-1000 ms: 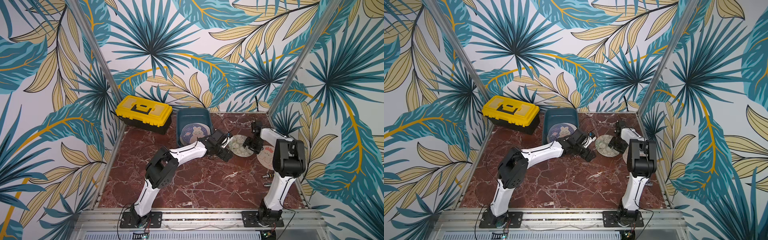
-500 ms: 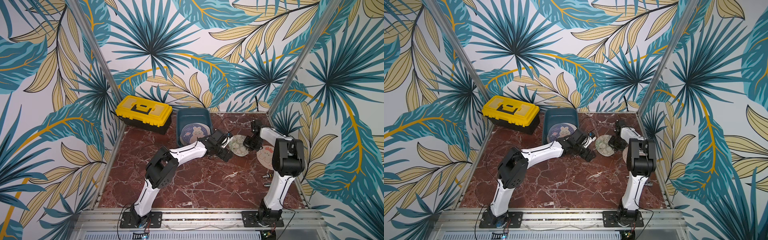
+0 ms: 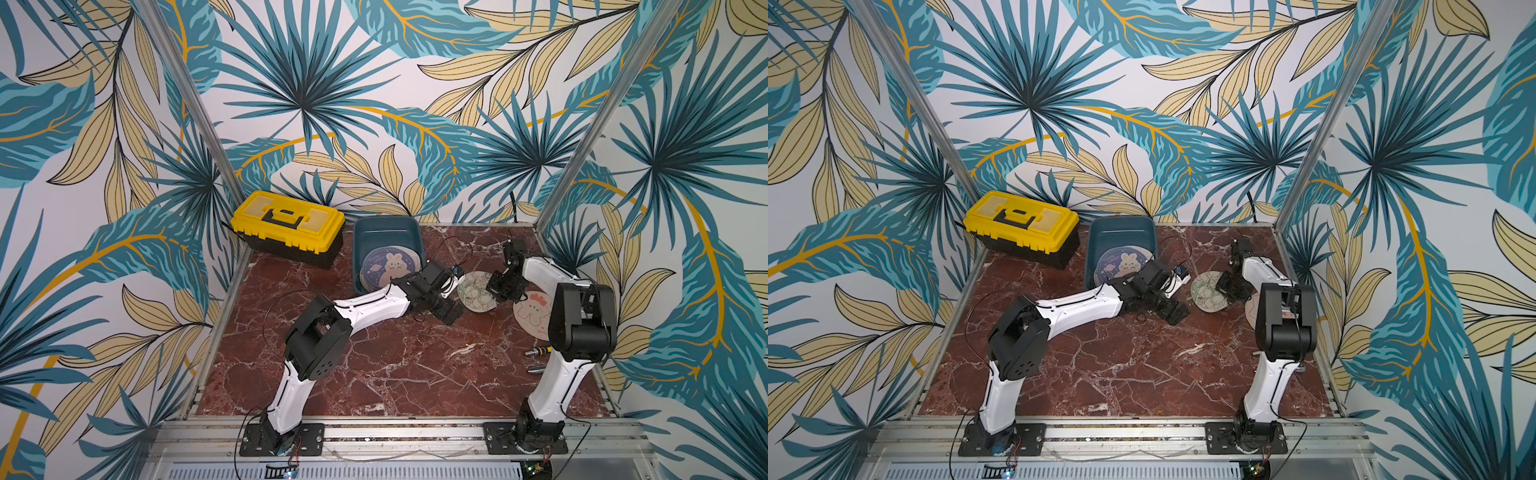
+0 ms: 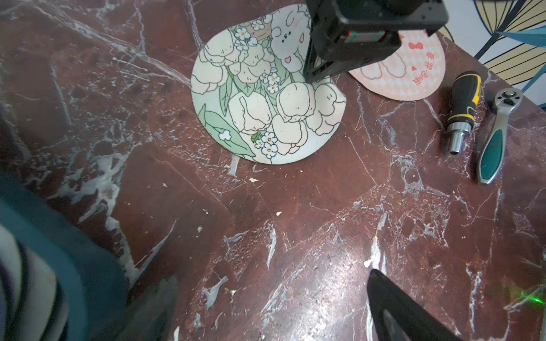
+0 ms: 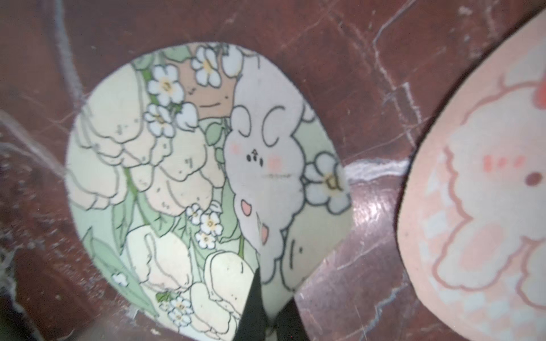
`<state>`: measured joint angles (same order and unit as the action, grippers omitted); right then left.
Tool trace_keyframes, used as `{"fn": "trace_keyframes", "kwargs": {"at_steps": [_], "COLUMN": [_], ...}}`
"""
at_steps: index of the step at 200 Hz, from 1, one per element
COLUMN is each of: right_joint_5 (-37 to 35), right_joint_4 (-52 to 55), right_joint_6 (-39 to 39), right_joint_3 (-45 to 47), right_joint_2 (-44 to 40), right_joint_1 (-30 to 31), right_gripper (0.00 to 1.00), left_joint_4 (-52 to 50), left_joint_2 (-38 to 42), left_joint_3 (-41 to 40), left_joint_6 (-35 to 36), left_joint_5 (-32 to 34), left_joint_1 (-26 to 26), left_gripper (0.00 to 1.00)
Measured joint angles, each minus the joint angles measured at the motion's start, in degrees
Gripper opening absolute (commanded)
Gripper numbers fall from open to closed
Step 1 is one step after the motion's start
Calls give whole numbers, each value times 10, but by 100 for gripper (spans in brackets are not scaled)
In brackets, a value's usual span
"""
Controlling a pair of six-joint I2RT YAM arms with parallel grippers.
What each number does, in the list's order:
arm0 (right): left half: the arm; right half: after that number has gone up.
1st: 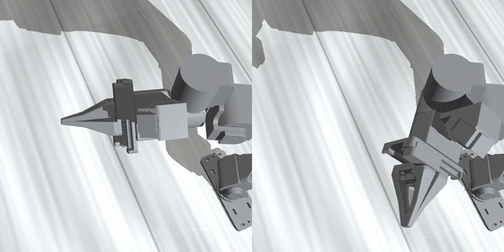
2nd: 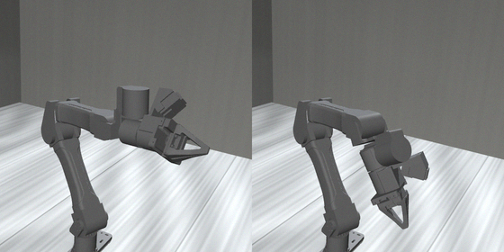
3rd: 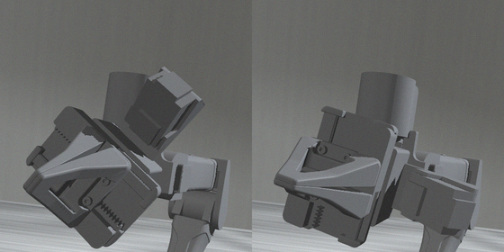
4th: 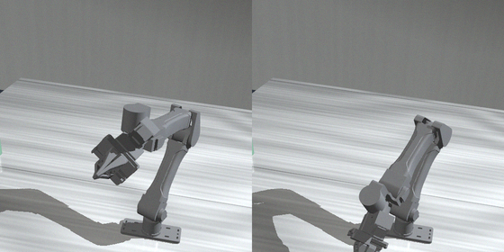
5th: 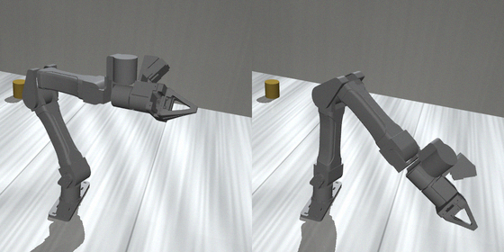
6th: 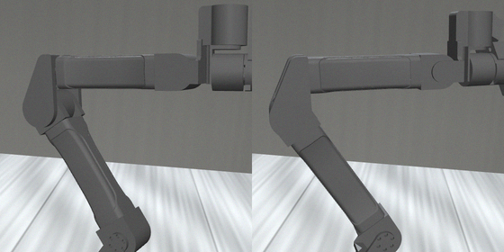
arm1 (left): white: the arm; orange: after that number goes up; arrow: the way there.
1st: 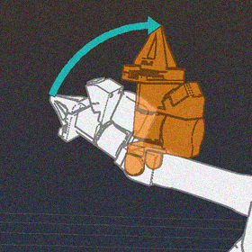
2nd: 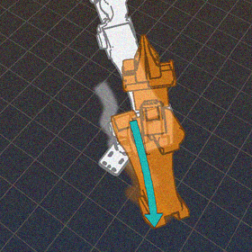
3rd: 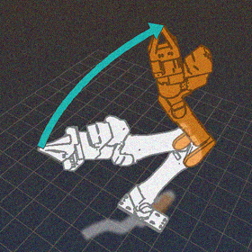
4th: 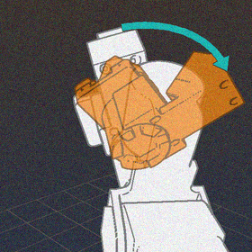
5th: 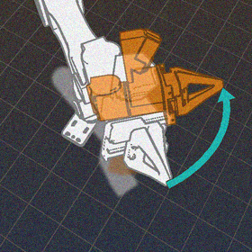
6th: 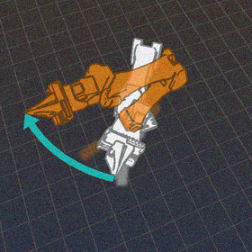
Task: Put the coasters into the storage box
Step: Pick up the coaster from the center of the board.
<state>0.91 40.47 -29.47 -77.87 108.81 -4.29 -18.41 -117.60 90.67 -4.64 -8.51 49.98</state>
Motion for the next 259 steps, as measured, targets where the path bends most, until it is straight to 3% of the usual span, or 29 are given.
{"fn": "trace_keyframes", "kwargs": {"at_steps": [68,160,259], "right_joint_5": [-1,-14,27], "right_joint_4": [14,46,33], "right_joint_6": [10,16,-10], "right_joint_3": [-1,-43,-42], "right_joint_2": [-114,-141,-216], "right_joint_1": [40,114,127], "right_gripper": [0,0,0], "left_joint_4": [48,83,221], "left_joint_2": [47,51,51], "left_joint_3": [-35,-58,-81], "left_joint_6": [-1,-2,-15], "left_joint_5": [14,28,3], "left_joint_1": [1,2,28], "left_gripper": [100,99,98]}}
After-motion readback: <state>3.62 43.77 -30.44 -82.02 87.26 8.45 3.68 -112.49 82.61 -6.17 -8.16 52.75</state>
